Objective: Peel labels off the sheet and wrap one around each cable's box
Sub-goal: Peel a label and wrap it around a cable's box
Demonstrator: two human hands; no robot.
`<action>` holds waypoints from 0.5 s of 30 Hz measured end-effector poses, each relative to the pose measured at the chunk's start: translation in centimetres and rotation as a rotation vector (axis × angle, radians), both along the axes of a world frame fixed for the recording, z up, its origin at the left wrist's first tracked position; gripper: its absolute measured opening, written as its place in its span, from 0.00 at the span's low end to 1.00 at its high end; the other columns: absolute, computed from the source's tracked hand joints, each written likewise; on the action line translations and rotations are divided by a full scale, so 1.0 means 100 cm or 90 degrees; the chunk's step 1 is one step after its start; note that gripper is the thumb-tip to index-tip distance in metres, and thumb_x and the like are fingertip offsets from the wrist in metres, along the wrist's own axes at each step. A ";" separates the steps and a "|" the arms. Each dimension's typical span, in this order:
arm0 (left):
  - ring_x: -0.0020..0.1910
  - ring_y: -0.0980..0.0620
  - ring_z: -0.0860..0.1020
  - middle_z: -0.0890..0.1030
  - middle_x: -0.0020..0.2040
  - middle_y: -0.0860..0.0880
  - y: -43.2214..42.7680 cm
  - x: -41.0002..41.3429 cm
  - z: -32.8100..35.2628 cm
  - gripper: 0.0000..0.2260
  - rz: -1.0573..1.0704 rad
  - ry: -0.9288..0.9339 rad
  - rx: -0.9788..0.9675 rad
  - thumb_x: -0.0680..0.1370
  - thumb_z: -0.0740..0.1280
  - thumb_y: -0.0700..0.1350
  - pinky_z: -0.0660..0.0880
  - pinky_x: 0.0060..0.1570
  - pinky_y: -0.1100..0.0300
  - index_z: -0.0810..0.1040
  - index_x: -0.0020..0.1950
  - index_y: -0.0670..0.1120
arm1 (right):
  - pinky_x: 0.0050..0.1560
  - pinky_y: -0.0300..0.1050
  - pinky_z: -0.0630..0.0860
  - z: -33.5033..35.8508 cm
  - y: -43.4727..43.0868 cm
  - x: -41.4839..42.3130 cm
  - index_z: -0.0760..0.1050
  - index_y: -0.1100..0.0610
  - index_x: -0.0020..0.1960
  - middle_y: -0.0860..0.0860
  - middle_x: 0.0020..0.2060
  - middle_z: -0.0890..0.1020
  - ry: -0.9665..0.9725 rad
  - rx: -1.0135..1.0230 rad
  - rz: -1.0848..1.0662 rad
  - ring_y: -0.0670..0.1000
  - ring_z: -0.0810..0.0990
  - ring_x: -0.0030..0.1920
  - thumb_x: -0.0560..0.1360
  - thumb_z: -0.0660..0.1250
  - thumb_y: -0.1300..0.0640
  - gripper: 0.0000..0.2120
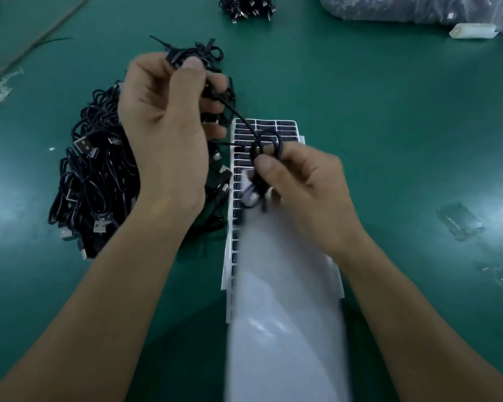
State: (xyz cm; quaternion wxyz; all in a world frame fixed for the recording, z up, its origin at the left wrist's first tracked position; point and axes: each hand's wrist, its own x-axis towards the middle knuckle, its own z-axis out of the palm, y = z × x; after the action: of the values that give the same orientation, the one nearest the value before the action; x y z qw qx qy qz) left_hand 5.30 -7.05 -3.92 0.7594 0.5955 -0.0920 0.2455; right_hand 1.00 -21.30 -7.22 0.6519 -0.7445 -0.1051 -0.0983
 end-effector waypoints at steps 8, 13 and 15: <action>0.31 0.55 0.77 0.80 0.39 0.50 0.004 0.004 -0.005 0.07 0.060 0.095 0.008 0.82 0.62 0.40 0.72 0.27 0.63 0.73 0.45 0.48 | 0.35 0.46 0.74 -0.002 -0.064 0.017 0.73 0.43 0.50 0.48 0.27 0.77 0.000 0.085 -0.499 0.50 0.76 0.29 0.77 0.69 0.53 0.06; 0.35 0.54 0.77 0.81 0.38 0.50 0.003 0.003 -0.012 0.07 0.077 0.047 0.215 0.80 0.65 0.42 0.74 0.34 0.59 0.76 0.43 0.51 | 0.38 0.51 0.75 -0.014 -0.070 0.017 0.74 0.38 0.44 0.49 0.29 0.75 0.055 0.025 -0.584 0.50 0.76 0.30 0.79 0.64 0.53 0.11; 0.33 0.59 0.76 0.81 0.37 0.53 -0.001 -0.001 -0.014 0.05 0.023 -0.011 0.333 0.78 0.67 0.41 0.73 0.34 0.63 0.78 0.43 0.48 | 0.38 0.47 0.75 -0.015 -0.068 0.019 0.76 0.38 0.44 0.49 0.31 0.77 0.068 0.020 -0.575 0.47 0.77 0.30 0.80 0.63 0.56 0.13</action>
State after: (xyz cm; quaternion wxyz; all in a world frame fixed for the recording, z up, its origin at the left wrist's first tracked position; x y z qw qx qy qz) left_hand 5.22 -7.11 -5.31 0.5739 0.7711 -0.1483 0.2323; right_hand 2.93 -28.05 -8.73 0.5593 -0.7097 0.2658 -0.3359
